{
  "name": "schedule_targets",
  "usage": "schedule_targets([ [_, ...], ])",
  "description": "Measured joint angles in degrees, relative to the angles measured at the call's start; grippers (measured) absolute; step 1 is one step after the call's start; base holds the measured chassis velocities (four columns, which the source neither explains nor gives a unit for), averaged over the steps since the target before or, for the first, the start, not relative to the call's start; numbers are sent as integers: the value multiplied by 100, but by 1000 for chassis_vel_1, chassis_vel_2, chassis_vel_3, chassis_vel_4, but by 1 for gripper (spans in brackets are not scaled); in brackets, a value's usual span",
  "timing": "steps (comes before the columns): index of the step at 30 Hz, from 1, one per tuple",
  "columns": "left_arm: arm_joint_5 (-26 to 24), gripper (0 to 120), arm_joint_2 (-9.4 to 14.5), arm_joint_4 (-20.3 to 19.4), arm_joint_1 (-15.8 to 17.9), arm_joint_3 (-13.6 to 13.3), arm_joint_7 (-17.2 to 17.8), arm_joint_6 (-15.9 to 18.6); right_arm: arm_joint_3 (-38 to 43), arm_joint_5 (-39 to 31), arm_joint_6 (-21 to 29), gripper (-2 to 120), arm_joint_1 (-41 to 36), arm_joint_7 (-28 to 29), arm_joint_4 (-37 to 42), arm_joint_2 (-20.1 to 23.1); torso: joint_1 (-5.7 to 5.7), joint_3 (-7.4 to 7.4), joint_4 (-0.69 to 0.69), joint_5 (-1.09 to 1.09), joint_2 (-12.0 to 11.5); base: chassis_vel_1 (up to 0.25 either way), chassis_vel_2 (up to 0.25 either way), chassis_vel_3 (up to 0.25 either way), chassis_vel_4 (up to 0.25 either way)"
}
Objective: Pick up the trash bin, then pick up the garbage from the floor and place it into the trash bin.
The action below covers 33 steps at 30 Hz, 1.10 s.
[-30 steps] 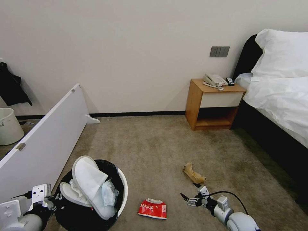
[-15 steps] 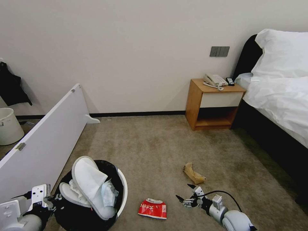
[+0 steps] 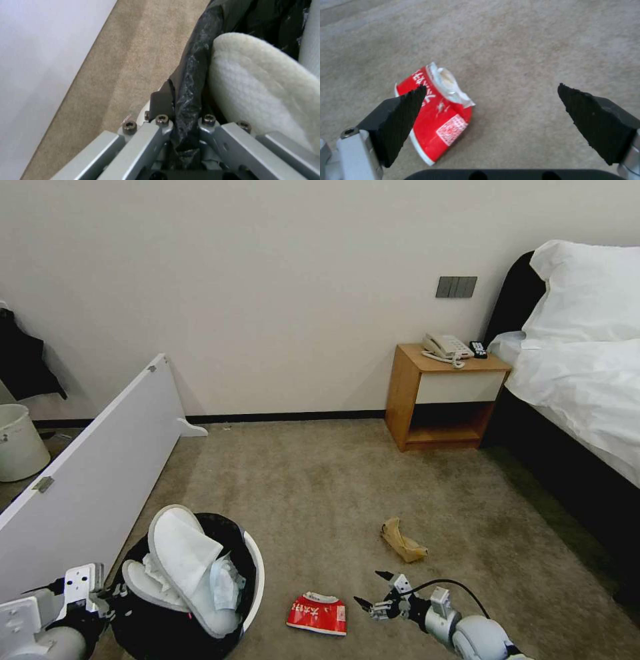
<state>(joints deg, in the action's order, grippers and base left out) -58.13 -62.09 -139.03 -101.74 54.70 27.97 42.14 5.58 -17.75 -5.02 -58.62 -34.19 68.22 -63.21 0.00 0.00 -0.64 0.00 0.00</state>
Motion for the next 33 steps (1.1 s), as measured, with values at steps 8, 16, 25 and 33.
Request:
schedule_targets([
  [8,0,1,-8,-12,-20,14,-5,0,-125,81,-38,100,135,-127,-301,-67,0,0,0,0,0,0,0,0,0],
  [16,-6,1,-7,-19,-24,27,-8,0,-291,197,-85,100,396,-211,-698,-229,0,0,-1,-1,0,0,0,0,0],
  [25,0,1,-28,-58,-49,47,-9,0,-447,469,-242,100,715,-225,-1206,-578,0,0,0,-1,0,0,0,0,0],
  [33,3,1,-31,-84,-70,56,-9,0,-539,550,-289,100,906,-233,-1385,-770,0,0,0,-1,0,0,0,0,0],
])
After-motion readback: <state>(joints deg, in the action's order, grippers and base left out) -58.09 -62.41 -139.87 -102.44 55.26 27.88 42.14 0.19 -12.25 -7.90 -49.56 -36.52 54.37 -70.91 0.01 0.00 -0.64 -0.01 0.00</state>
